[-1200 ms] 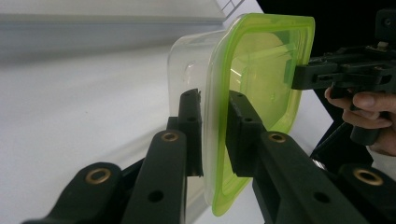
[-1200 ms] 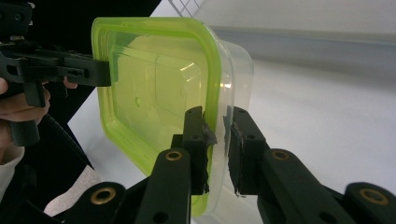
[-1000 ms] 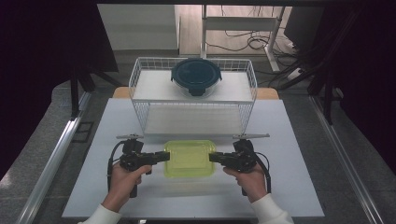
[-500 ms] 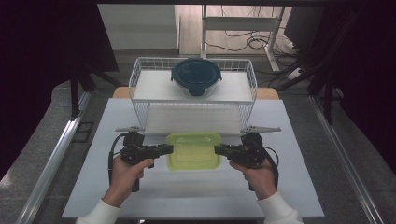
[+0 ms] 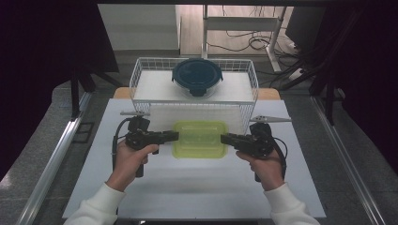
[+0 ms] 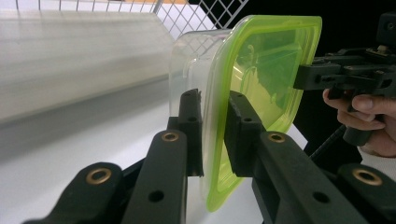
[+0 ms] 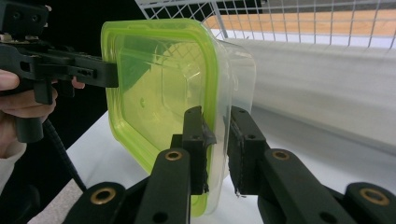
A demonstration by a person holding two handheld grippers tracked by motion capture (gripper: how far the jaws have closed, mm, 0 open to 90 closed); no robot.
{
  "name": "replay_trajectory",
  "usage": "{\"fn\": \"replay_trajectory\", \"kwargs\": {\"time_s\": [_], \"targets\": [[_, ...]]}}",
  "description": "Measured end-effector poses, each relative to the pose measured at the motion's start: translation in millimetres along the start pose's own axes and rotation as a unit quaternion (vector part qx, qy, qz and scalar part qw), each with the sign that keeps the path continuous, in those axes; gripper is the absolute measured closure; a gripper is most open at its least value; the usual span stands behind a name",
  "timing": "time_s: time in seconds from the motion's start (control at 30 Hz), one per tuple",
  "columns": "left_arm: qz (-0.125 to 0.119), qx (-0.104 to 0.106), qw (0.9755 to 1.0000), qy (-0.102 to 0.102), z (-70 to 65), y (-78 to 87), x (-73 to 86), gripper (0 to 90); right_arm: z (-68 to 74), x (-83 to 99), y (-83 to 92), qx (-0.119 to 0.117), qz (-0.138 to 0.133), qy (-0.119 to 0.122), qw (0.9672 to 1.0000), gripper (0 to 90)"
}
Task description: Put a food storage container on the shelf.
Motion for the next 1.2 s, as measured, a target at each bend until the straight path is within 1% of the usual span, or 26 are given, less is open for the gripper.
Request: {"fn": "replay_trajectory", "kwargs": {"time_s": [0.13, 0.2, 0.23, 0.27, 0.3, 0.33, 0.43, 0.47, 0.53, 0.83, 0.87, 0.9, 0.93, 0.97, 1.03, 1.07, 1.17, 1.2], "targets": [[-0.009, -0.001, 0.9999, -0.007, -5.4, 5.0, -11.4, 78.1, 1.8, -12.1, 3.1, -0.004, -0.007, 0.009, 0.9999, 77.3], [-0.012, 0.0, 0.9999, -0.01, -7.4, 6.5, -16.3, 78.1, 3.1, -17.4, 5.2, -0.006, -0.011, 0.009, 0.9999, 77.3], [-0.012, 0.0, 0.9999, -0.01, -7.4, 6.5, -16.3, 78.1, 3.4, -20.1, 6.2, -0.007, -0.013, 0.01, 0.9998, 77.3], [-0.015, 0.001, 0.9998, -0.012, -8.4, 6.8, -20.9, 78.1, 3.6, -22.6, 6.9, -0.007, -0.015, 0.011, 0.9998, 77.2], [-0.015, 0.001, 0.9998, -0.012, -8.4, 6.8, -20.9, 78.1, 3.6, -22.6, 6.9, -0.007, -0.015, 0.011, 0.9998, 77.2], [-0.018, 0.003, 0.9998, -0.009, -7.9, 6.4, -25.1, 78.1, 2.9, -27.6, 7.7, -0.01, -0.019, 0.013, 0.9997, 77.2], [-0.021, 0.002, 0.9997, -0.009, -7.2, 6.4, -30.1, 78.2, 1.1, -34.3, 6.8, -0.013, -0.02, 0.009, 0.9997, 77.3], [-0.021, 0.002, 0.9997, -0.009, -7.2, 6.4, -30.1, 78.2, 1.1, -34.3, 6.8, -0.013, -0.02, 0.009, 0.9997, 77.3], [-0.023, 0.002, 0.9997, -0.01, -7.0, 7.5, -33.1, 78.2, 1.2, -40.3, 6.0, -0.014, -0.021, 0.011, 0.9996, 77.3], [-0.032, 0.001, 0.9992, -0.022, -12.2, 14.8, -58.7, 78.3, 5.5, -61.7, 8.2, -0.016, -0.032, 0.017, 0.9992, 77.3], [-0.032, 0.001, 0.9992, -0.022, -12.2, 14.8, -58.7, 78.3, 6.1, -64.4, 9.0, -0.015, -0.034, 0.019, 0.9991, 77.2], [-0.035, 0.004, 0.9991, -0.023, -13.3, 16.1, -64.5, 78.3, 6.6, -67.4, 9.9, -0.016, -0.036, 0.019, 0.999, 77.2], [-0.035, 0.004, 0.9991, -0.023, -13.3, 16.1, -64.5, 78.3, 6.6, -67.4, 9.9, -0.016, -0.036, 0.019, 0.999, 77.2], [-0.037, 0.004, 0.999, -0.025, -14.3, 17.1, -70.4, 78.3, 7.8, -73.7, 11.4, -0.016, -0.039, 0.02, 0.9989, 77.2], [-0.04, 0.004, 0.9989, -0.026, -15.6, 18.3, -76.1, 78.4, 8.8, -79.8, 12.4, -0.015, -0.041, 0.023, 0.9988, 77.2], [-0.04, 0.004, 0.9989, -0.026, -15.6, 18.3, -76.1, 78.4, 8.8, -79.8, 12.4, -0.015, -0.041, 0.023, 0.9988, 77.2], [-0.043, 0.001, 0.9986, -0.031, -17.3, 19.9, -88.1, 78.5, 8.6, -91.9, 13.1, -0.019, -0.042, 0.024, 0.9987, 77.2], [-0.043, 0.001, 0.9986, -0.031, -17.3, 19.9, -88.1, 78.5, 8.6, -91.9, 13.1, -0.019, -0.042, 0.024, 0.9987, 77.2]]}}
Point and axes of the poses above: each handheld gripper's, and its own axes: y roughly backward along the jaws, x roughly out of its underside, z roughly to its left, the point moved 3 cm from there along -y, roughly forward along the jaws, and after that the axes turned 4 degrees about -z, right-handed, at the moved point
